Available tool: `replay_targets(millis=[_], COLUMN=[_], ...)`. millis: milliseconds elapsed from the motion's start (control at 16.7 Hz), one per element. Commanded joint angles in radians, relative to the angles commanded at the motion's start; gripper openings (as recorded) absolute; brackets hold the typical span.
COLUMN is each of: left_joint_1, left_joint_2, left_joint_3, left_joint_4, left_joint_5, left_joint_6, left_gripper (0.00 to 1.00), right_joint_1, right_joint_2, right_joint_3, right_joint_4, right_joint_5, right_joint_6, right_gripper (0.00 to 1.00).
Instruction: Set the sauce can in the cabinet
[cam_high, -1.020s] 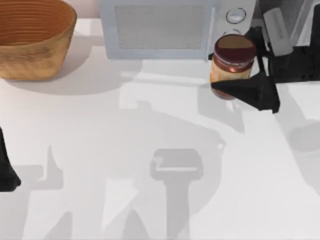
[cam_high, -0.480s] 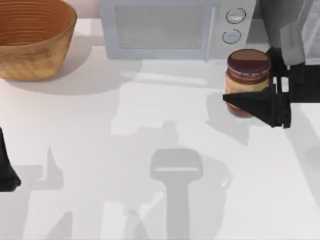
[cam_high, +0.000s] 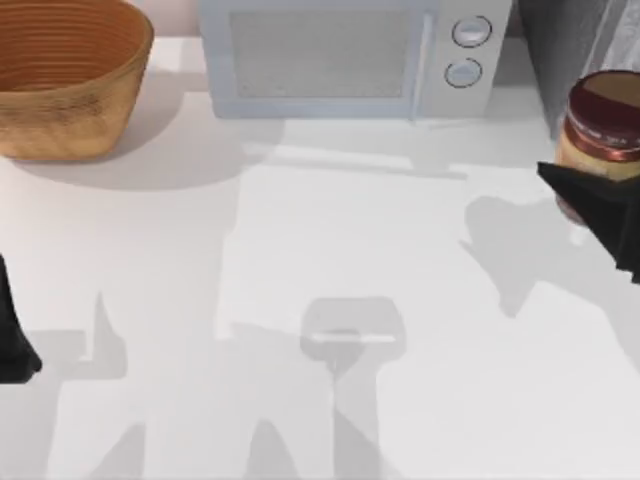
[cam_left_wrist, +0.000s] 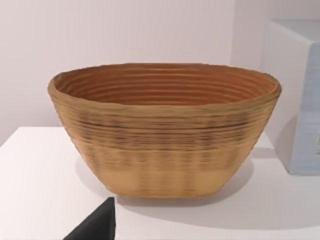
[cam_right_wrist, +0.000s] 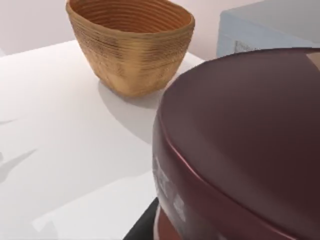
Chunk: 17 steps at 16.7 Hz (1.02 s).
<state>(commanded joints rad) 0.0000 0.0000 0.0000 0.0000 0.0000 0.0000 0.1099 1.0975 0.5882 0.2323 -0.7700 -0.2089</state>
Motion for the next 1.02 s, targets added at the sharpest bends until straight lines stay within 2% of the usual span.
replay_targets(millis=[180,480,660,840,1020], left_joint_1=[0.000,0.000,0.000,0.000,0.000], left_joint_2=[0.000,0.000,0.000,0.000,0.000], left_joint_3=[0.000,0.000,0.000,0.000,0.000], left_joint_4=[0.000,0.000,0.000,0.000,0.000], left_joint_5=[0.000,0.000,0.000,0.000,0.000], left_joint_6=[0.000,0.000,0.000,0.000,0.000], left_gripper=[1.00,1.00,1.00,1.00,1.00], right_joint_1=[-0.004,-0.076,-0.110,-0.113,-0.110], right_joint_2=[-0.259,-0.761,-0.963,-1.074,-1.097], right_joint_3=[-0.112,-0.315,-0.451,-0.562,-0.588], right_joint_4=[-0.057,-0.086,-0.128,-0.208,-0.232], right_joint_5=[0.128,0.488,0.657,0.749,0.770], right_joint_6=[0.056,0.090,0.134,0.190,0.209], right_gripper=[0.00,0.00,0.00,0.00,0.00])
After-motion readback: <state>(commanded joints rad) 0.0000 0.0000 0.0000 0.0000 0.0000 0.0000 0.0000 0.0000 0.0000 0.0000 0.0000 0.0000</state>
